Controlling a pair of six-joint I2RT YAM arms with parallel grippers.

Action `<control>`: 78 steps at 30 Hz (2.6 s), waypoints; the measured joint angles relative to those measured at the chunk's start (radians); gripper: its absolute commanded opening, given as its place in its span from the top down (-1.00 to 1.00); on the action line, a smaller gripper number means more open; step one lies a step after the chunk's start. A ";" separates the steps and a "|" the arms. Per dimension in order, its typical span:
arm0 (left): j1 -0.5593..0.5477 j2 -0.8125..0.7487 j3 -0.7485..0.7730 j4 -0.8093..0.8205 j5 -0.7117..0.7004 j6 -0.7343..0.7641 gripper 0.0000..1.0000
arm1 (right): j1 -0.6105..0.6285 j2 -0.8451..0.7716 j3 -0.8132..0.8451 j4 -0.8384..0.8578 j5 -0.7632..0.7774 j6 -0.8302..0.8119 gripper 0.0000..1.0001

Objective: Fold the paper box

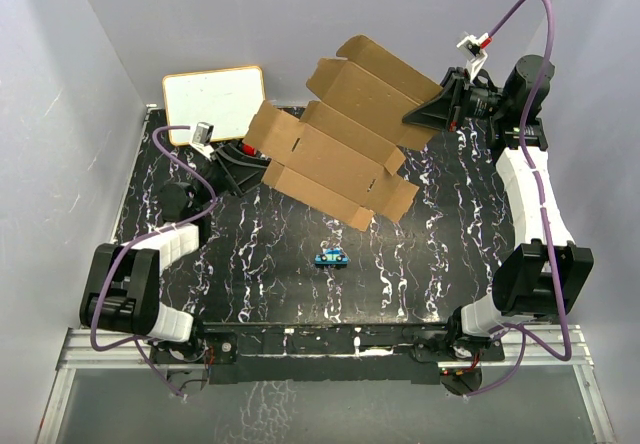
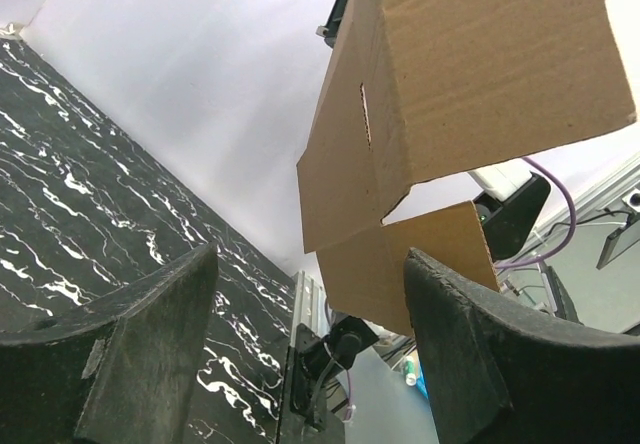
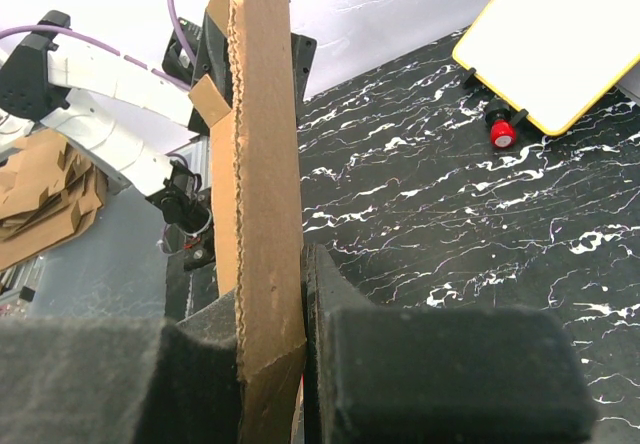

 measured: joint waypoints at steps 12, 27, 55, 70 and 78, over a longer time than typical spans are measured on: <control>0.000 -0.006 -0.013 0.000 0.036 -0.022 -0.51 | 0.000 0.000 0.000 0.000 0.000 0.000 0.84; 0.000 -0.006 -0.013 0.000 0.050 -0.068 -0.50 | -0.007 0.000 -0.003 0.000 0.003 -0.001 0.84; 0.007 -0.009 -0.005 0.000 0.051 -0.132 -0.49 | -0.013 0.005 -0.022 0.000 0.003 -0.009 0.85; 0.134 -0.031 0.006 -0.032 0.041 -0.071 -0.27 | -0.013 0.005 -0.022 0.008 -0.005 -0.008 0.85; 0.223 -0.123 0.006 -0.256 -0.058 0.115 0.29 | -0.013 0.005 -0.024 0.100 -0.032 0.060 0.85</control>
